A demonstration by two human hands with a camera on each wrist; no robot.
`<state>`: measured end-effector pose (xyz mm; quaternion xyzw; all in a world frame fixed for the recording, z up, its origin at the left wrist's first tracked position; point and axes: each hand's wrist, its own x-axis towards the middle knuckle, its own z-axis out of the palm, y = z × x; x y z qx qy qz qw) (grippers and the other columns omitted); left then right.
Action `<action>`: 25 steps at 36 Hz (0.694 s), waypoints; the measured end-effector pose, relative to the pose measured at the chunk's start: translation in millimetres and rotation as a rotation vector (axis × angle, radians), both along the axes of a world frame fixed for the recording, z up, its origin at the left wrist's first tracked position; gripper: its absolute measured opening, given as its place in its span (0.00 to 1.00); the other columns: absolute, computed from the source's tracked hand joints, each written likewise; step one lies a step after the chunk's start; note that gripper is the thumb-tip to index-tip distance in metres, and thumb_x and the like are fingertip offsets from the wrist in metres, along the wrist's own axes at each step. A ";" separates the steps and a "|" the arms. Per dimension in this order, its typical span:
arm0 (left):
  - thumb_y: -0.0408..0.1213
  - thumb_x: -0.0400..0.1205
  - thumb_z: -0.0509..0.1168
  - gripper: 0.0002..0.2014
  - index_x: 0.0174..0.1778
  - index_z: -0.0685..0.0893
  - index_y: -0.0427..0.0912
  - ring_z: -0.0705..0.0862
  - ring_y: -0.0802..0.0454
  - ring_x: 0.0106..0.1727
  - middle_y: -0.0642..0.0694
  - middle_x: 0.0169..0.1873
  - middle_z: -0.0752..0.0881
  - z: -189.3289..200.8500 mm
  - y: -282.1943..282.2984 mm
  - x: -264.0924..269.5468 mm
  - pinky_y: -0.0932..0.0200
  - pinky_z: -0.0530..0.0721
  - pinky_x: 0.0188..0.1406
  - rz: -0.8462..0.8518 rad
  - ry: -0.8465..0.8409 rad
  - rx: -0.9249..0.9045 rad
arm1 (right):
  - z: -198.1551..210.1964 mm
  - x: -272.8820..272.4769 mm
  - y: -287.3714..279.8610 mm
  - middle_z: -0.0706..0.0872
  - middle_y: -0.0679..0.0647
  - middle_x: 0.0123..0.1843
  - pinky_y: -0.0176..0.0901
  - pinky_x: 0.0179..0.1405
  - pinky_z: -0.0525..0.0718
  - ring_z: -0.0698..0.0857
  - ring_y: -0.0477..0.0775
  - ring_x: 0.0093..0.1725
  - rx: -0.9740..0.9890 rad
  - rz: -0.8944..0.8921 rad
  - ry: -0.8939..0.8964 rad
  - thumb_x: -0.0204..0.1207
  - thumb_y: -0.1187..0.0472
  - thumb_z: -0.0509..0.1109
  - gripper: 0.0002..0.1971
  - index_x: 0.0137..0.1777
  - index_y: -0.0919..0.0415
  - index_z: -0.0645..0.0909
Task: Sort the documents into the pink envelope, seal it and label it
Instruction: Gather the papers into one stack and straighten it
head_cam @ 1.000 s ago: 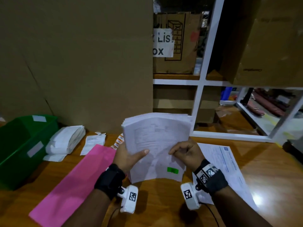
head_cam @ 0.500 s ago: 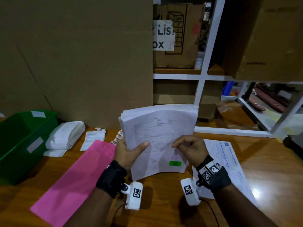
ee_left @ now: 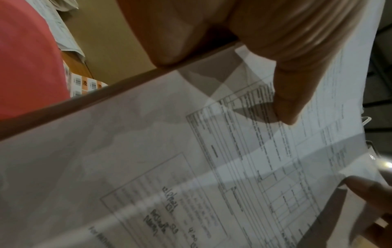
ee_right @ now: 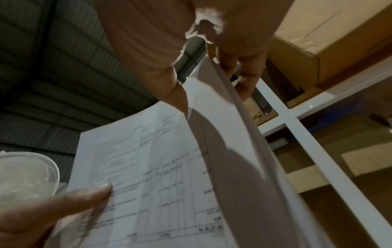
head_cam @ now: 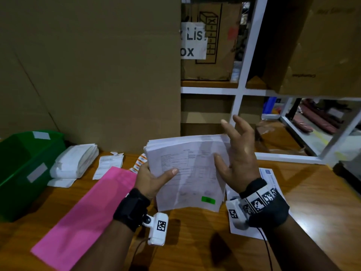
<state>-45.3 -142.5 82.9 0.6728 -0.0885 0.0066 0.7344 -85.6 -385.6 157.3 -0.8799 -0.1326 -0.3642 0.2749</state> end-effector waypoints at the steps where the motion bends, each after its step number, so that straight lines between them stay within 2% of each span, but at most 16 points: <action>1: 0.33 0.71 0.80 0.22 0.61 0.85 0.43 0.91 0.47 0.57 0.45 0.55 0.92 -0.2 0.2 0.3 0.44 0.92 0.52 -0.001 -0.002 0.002 | -0.9 0.0 0.3 0.52 0.58 0.85 0.22 0.54 0.71 0.53 0.37 0.78 -0.043 -0.029 0.029 0.69 0.64 0.80 0.44 0.80 0.39 0.61; 3: 0.33 0.71 0.80 0.23 0.62 0.85 0.42 0.91 0.46 0.58 0.44 0.56 0.92 -0.7 0.2 1.7 0.42 0.91 0.53 -0.004 -0.007 -0.001 | -2.9 -0.1 0.4 0.49 0.55 0.86 0.36 0.61 0.73 0.54 0.48 0.81 -0.133 -0.080 0.058 0.71 0.61 0.79 0.40 0.80 0.41 0.65; 4: 0.34 0.71 0.80 0.23 0.62 0.85 0.42 0.91 0.46 0.58 0.44 0.56 0.92 -0.8 0.3 2.3 0.42 0.91 0.54 -0.008 -0.008 -0.008 | -4.0 -0.1 0.1 0.48 0.55 0.86 0.40 0.61 0.73 0.55 0.54 0.82 -0.160 -0.098 0.063 0.71 0.61 0.79 0.39 0.80 0.42 0.67; 7: 0.40 0.68 0.84 0.28 0.63 0.85 0.42 0.90 0.44 0.59 0.43 0.57 0.92 -2.3 1.2 3.8 0.42 0.91 0.53 -0.022 -0.019 -0.019 | -6.0 -0.6 0.0 0.49 0.54 0.86 0.39 0.56 0.74 0.60 0.59 0.81 -0.157 -0.131 0.087 0.72 0.59 0.79 0.42 0.83 0.42 0.62; 9: 0.45 0.66 0.83 0.31 0.64 0.84 0.42 0.90 0.44 0.60 0.42 0.58 0.91 -1.9 1.7 3.7 0.42 0.91 0.53 -0.031 -0.023 -0.018 | -7.1 -0.8 -0.8 0.50 0.55 0.86 0.40 0.57 0.73 0.62 0.61 0.81 -0.169 -0.137 0.105 0.72 0.58 0.78 0.42 0.83 0.43 0.62; 11: 0.45 0.65 0.82 0.31 0.64 0.84 0.42 0.90 0.44 0.60 0.42 0.58 0.91 -1.5 1.7 3.5 0.42 0.91 0.54 -0.040 -0.033 -0.019 | -7.1 -0.5 -2.4 0.51 0.55 0.86 0.41 0.58 0.73 0.64 0.62 0.80 -0.179 -0.138 0.099 0.72 0.58 0.78 0.39 0.81 0.46 0.65; 15: 0.45 0.66 0.82 0.31 0.65 0.84 0.42 0.90 0.44 0.61 0.42 0.59 0.91 -0.9 1.8 5.4 0.40 0.90 0.56 -0.052 -0.048 -0.013 | -5.0 0.6 -2.3 0.55 0.55 0.85 0.34 0.52 0.76 0.70 0.59 0.75 -0.127 -0.136 0.096 0.72 0.58 0.77 0.38 0.81 0.50 0.65; 18: 0.44 0.67 0.82 0.31 0.65 0.85 0.41 0.90 0.43 0.61 0.42 0.59 0.91 -2.2 2.9 7.1 0.38 0.89 0.58 -0.056 -0.043 -0.004 | -3.8 0.2 -0.6 0.56 0.56 0.85 0.38 0.54 0.77 0.70 0.59 0.75 -0.146 -0.141 0.099 0.72 0.58 0.78 0.36 0.79 0.51 0.69; 23: 0.44 0.67 0.82 0.30 0.65 0.85 0.42 0.89 0.44 0.62 0.43 0.59 0.91 -5.4 1.8 7.3 0.36 0.89 0.59 -0.070 -0.031 0.017 | -2.6 -1.6 -1.4 0.59 0.56 0.84 0.31 0.54 0.74 0.68 0.56 0.77 -0.082 -0.132 0.105 0.71 0.60 0.78 0.41 0.82 0.52 0.63; 25: 0.44 0.67 0.82 0.29 0.64 0.85 0.43 0.90 0.44 0.61 0.43 0.59 0.91 -5.7 1.6 6.6 0.37 0.89 0.59 -0.076 -0.032 0.020 | -3.7 -2.8 -0.4 0.59 0.55 0.84 0.36 0.56 0.76 0.71 0.59 0.76 -0.107 -0.141 0.135 0.72 0.60 0.78 0.36 0.79 0.51 0.67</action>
